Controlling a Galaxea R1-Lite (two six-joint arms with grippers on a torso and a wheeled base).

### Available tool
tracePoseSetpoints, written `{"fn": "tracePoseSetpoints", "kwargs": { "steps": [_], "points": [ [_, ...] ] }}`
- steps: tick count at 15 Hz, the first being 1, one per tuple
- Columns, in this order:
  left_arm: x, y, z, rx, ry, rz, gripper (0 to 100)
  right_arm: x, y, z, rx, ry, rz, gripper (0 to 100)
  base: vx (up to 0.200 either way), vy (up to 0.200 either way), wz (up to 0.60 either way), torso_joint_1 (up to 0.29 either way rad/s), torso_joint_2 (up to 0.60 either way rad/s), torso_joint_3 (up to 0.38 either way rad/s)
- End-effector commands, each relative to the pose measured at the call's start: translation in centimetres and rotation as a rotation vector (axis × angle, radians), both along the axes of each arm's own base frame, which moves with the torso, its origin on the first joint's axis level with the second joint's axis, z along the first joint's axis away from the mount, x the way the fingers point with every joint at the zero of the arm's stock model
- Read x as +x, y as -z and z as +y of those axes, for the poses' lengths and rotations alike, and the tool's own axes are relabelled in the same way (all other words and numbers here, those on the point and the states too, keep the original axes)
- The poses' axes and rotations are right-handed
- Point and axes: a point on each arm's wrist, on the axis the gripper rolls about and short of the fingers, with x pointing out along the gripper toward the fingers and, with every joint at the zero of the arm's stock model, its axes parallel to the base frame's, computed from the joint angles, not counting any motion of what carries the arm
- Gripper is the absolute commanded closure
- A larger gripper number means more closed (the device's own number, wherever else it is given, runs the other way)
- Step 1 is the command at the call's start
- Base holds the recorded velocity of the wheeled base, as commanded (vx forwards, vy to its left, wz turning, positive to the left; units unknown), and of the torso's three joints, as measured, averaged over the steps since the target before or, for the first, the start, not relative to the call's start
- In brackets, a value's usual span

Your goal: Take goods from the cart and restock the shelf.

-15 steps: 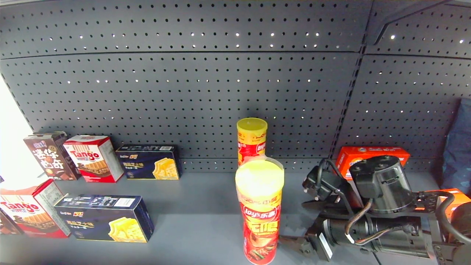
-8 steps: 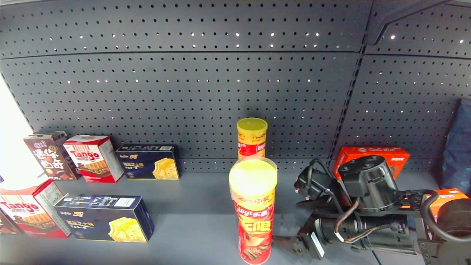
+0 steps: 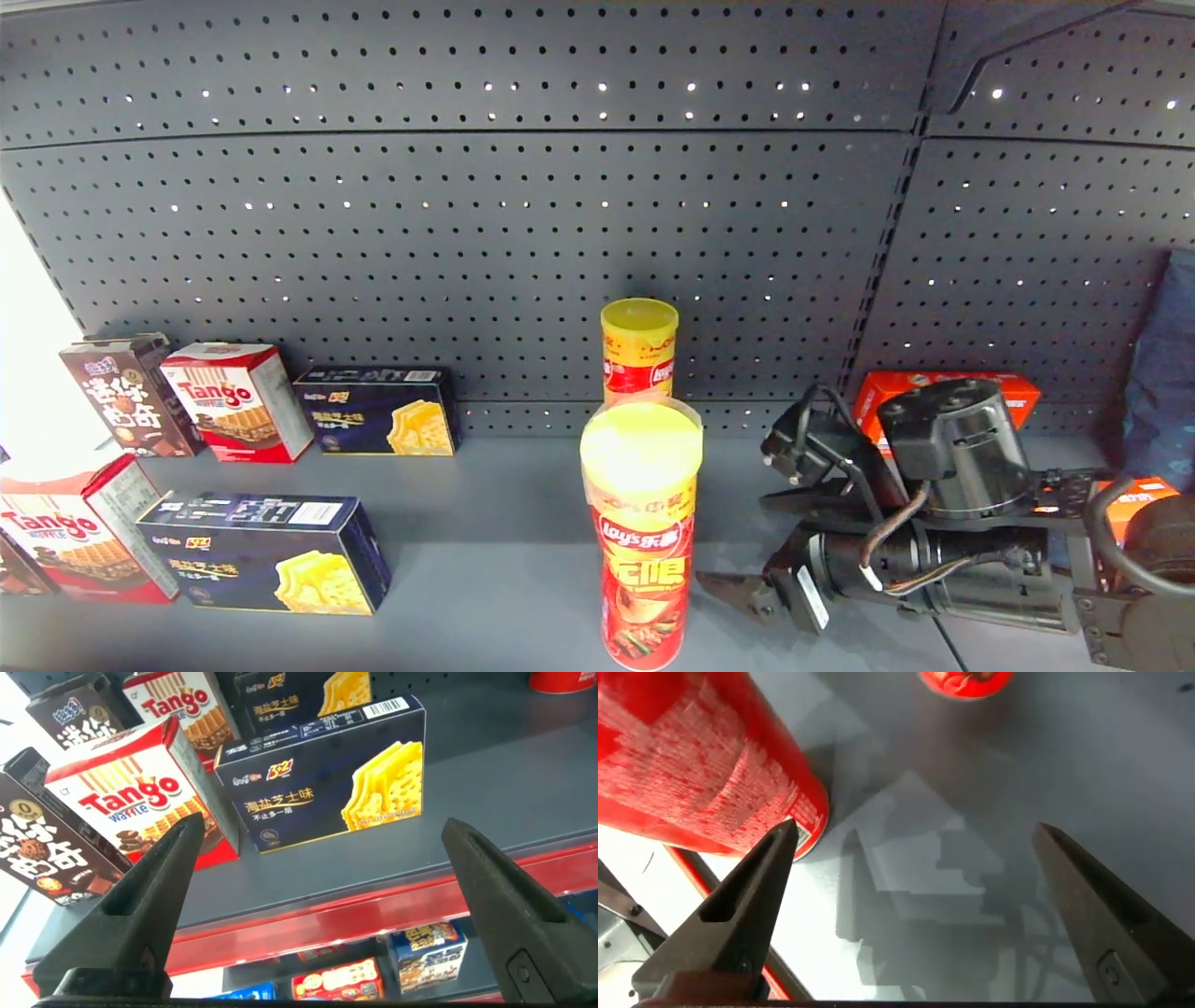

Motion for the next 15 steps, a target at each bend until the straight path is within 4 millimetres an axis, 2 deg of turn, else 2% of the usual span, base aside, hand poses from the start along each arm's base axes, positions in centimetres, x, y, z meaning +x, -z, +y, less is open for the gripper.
{"fn": "tracePoseSetpoints", "kwargs": {
  "steps": [1, 4, 5, 7, 8, 10, 13, 15],
  "points": [
    [0.0, 0.0, 0.0, -0.001, -0.001, -0.003, 0, -1.2, -2.5, -2.0, 0.06, 0.043, -0.075, 0, 0.0, 0.0, 0.0, 0.0, 0.0, 0.0],
    [-0.1, -0.2, 0.1, -0.006, -0.001, -0.013, 0, -3.5, -6.1, -6.6, 0.161, 0.171, -0.202, 0, 0.0, 0.0, 0.0, 0.0, 0.0, 0.0],
    [-0.3, 0.0, 0.1, -0.012, -0.001, -0.023, 0, -5.4, -7.3, -10.0, 0.198, 0.273, -0.284, 0, 0.0, 0.0, 0.0, 0.0, 0.0, 0.0],
    [-0.6, 0.1, 0.3, -0.017, -0.014, -0.043, 0, -9.2, -7.7, -14.3, 0.218, 0.472, -0.404, 0, 0.0, 0.0, 0.0, 0.0, 0.0, 0.0],
    [-0.7, 0.2, 0.3, -0.017, -0.036, -0.044, 0, -12.0, -6.9, -16.2, 0.218, 0.614, -0.477, 0, 0.0, 0.0, 0.0, 0.0, 0.0, 0.0],
    [-0.7, 0.4, 0.3, -0.014, -0.04, -0.04, 0, -15.6, -4.8, -17.6, 0.21, 0.769, -0.555, 0, 0.0, 0.0, 0.0, 0.0, 0.0, 0.0],
    [-0.9, 1.2, 0.4, -0.012, -0.049, -0.04, 0, -18.9, -1.0, -18.3, 0.176, 0.92, -0.62, 0, 0.0, 0.0, 0.0, 0.0, 0.0, 0.0],
    [-1.2, 1.2, 0.5, -0.02, -0.051, -0.057, 0, -20.5, 1.2, -18.2, 0.13, 0.931, -0.639, 0, 0.0, 0.0, 0.0, 0.0, 0.0, 0.0]
  ]
}}
